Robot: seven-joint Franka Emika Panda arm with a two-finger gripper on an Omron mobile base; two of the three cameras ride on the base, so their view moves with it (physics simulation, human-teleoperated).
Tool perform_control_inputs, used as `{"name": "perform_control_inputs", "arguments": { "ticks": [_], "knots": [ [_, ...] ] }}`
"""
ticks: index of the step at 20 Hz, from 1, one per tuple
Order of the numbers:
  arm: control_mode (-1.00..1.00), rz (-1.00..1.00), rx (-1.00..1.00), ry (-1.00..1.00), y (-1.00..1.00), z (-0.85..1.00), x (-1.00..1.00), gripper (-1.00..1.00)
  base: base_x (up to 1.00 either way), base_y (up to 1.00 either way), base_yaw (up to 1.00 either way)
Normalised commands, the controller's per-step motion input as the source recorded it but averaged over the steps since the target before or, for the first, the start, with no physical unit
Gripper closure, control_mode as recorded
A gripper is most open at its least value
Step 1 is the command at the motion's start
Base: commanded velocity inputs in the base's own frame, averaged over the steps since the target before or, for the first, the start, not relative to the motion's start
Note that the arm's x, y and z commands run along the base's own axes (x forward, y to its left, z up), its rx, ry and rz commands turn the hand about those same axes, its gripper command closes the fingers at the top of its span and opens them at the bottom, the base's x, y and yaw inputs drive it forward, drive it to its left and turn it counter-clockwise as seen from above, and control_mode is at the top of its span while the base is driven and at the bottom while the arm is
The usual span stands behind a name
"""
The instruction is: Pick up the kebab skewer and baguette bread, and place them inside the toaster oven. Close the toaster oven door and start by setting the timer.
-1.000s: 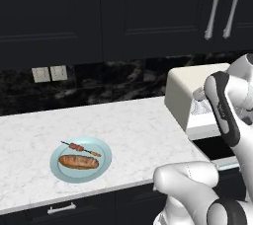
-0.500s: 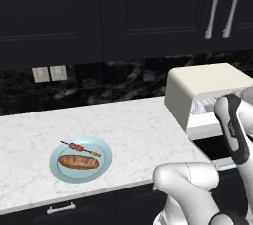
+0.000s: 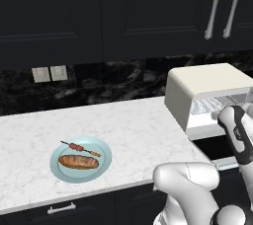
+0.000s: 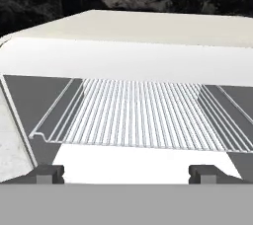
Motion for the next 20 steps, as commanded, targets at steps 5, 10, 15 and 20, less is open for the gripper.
{"name": "perform_control_inputs", "arguments": {
  "ticks": [5, 10, 15, 20],
  "knots": [
    [-1.0, 0.0, 0.0, -0.06, -0.43, -0.09, 0.21, -1.0, 0.0, 0.0, 0.0],
    [-1.0, 0.0, 0.01, -0.04, -0.31, -0.05, 0.47, -1.0, 0.0, 0.0, 0.0],
    [-1.0, 0.0, 0.01, -0.03, -0.2, -0.11, 0.45, -1.0, 0.0, 0.0, 0.0],
    [-1.0, 0.0, 0.01, 0.01, -0.2, -0.15, 0.03, -1.0, 0.0, 0.0, 0.0]
  ]
}}
